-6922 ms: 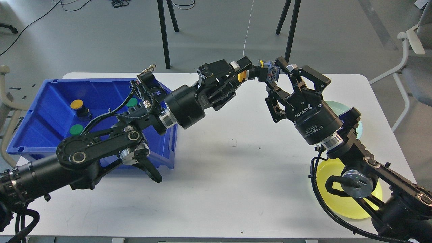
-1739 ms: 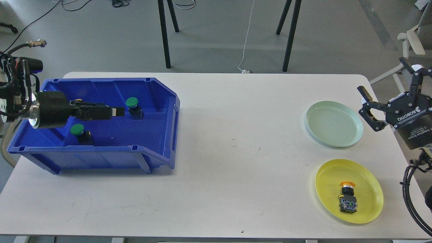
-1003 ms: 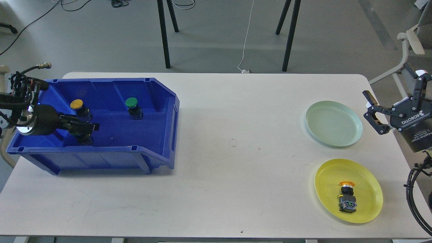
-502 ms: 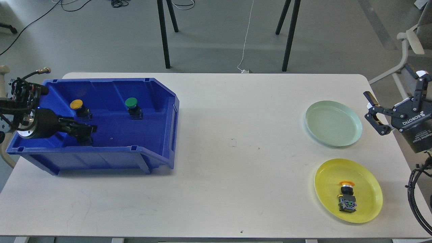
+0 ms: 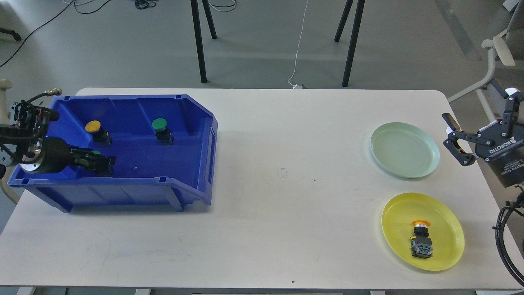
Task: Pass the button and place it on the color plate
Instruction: 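Grasp a green button in the bin with the left gripper, then lift the green button and carry it toward the right gripper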
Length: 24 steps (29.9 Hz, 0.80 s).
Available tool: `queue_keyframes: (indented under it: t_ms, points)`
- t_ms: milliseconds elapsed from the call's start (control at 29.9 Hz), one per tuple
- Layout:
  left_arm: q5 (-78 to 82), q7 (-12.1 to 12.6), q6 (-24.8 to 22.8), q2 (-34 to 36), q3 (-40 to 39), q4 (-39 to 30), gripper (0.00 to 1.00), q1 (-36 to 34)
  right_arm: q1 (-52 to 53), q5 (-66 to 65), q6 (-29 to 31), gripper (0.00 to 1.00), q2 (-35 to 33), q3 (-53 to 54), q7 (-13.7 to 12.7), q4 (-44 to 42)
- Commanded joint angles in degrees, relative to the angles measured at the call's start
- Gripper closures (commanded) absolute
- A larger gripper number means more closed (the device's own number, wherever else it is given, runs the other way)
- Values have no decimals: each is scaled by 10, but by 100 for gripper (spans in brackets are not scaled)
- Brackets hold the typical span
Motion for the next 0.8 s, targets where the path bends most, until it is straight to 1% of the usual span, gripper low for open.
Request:
queue_keyframes:
  t_ms: [0, 67, 134, 301, 401, 435, 468, 535, 602, 669, 736, 769]
  points:
    - [1, 0, 1, 0, 0, 0, 51, 1, 0, 0, 0, 1, 0, 0, 0, 0]
    - [1, 0, 1, 0, 0, 0, 71, 0, 0, 0, 0, 1, 0, 0, 0, 0]
    - [1, 0, 2, 0, 0, 0, 96, 0, -1, 0, 0, 1, 0, 0, 0, 0]
    - [-3, 0, 14, 1, -2, 0, 97, -3, -2, 0, 0, 1, 0, 0, 0, 0]
    - [-13, 0, 3, 15, -15, -11, 96, -13, -2, 0, 0, 1, -1, 2, 0, 0]
    - [-19, 0, -9, 27, -28, -21, 96, -22, -2, 0, 0, 1, -1, 3, 0, 0]
    - [-25, 0, -29, 41, -45, -37, 96, -34, -2, 0, 0, 1, -1, 3, 0, -1]
    - [-51, 0, -95, 67, -98, -80, 96, -66, -1, 0, 0, 1, 0, 9, 0, -3]
    - [-98, 0, -102, 86, -171, -129, 96, -72, -2, 0, 0, 1, 0, 14, 0, -4]
    - [-168, 0, -102, 100, -248, -197, 95, -71, -2, 0, 0, 1, 0, 14, 0, -4]
    - [-250, 0, -102, 95, -294, -253, 96, -68, -2, -1, 0, 1, 0, 13, 0, -2]
    - [-295, 0, -102, 88, -299, -271, 95, -68, -2, -3, 0, 1, 0, 13, 0, -1]
